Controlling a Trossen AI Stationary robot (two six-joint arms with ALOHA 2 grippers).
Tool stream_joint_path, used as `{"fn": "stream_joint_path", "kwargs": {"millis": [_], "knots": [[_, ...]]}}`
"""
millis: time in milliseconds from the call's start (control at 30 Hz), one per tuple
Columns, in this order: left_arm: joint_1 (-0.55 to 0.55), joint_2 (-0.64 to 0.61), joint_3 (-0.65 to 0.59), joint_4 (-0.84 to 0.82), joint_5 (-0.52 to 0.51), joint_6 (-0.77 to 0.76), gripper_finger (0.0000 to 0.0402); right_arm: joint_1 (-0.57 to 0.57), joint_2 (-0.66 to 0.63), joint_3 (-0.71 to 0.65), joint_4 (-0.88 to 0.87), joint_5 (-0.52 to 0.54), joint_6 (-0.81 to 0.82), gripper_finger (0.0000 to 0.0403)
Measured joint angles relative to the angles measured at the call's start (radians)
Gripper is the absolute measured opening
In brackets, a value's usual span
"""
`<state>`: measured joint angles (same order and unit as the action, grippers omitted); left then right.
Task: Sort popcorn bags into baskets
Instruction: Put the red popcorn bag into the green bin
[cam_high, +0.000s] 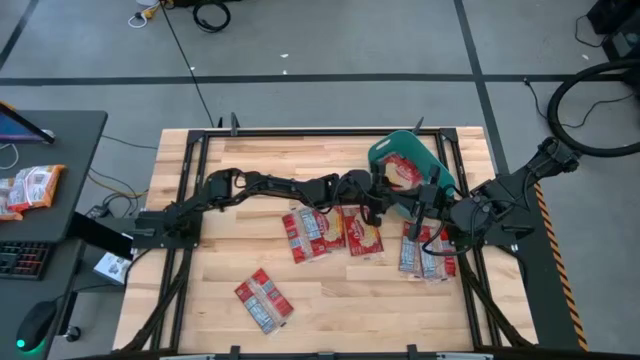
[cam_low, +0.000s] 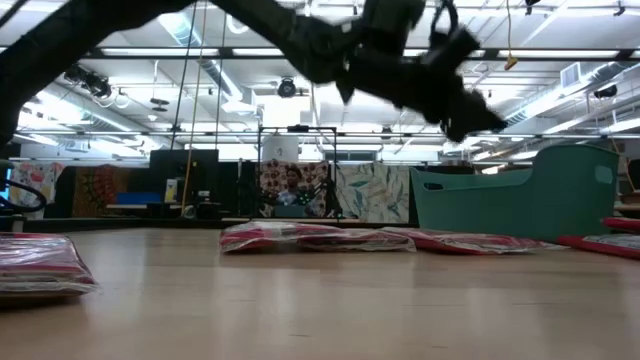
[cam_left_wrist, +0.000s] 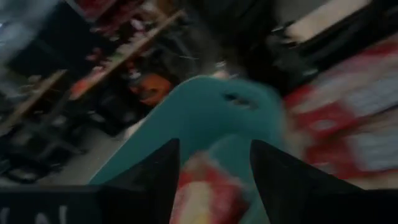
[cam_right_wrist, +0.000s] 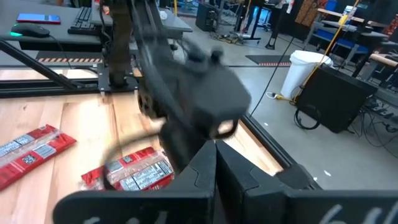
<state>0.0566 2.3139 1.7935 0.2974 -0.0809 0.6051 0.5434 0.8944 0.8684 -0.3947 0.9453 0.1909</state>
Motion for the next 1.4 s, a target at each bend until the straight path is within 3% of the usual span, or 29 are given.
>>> {"fn": "stream_joint_path", "kwargs": {"millis": [333, 467, 833, 967, 1167, 1400], "knots": [[-0.078, -0.156, 0.001, -0.475, 0.015, -0.022, 0.0187, 0.0, 0.0, 0.0, -0.007, -0.013, 0.0, 0.0012], [-0.112, -0.175, 0.0, -0.648, -0.011, -0.095, 0.0179, 0.0, 0.003, 0.0, -0.012, -0.031, -0.004, 0.0012], [-0.24, -0.186, 0.0, -1.027, -0.364, -0.33, 0.0172, -0.009, 0.004, 0.0, -0.019, -0.031, -0.087, 0.0012], [-0.306, -0.219, -0.001, -1.174, -0.44, -0.472, 0.0172, -0.017, 0.004, 0.0, -0.019, -0.031, -0.107, 0.0012], [-0.415, -0.249, 0.0, -1.359, -0.449, -0.682, 0.0171, -0.018, 0.004, -0.001, -0.017, -0.046, -0.134, 0.0012], [-0.52, -0.252, 0.0, -1.48, -0.306, -0.852, 0.0171, -0.017, 0.004, -0.001, -0.028, -0.092, -0.146, 0.0012]]}}
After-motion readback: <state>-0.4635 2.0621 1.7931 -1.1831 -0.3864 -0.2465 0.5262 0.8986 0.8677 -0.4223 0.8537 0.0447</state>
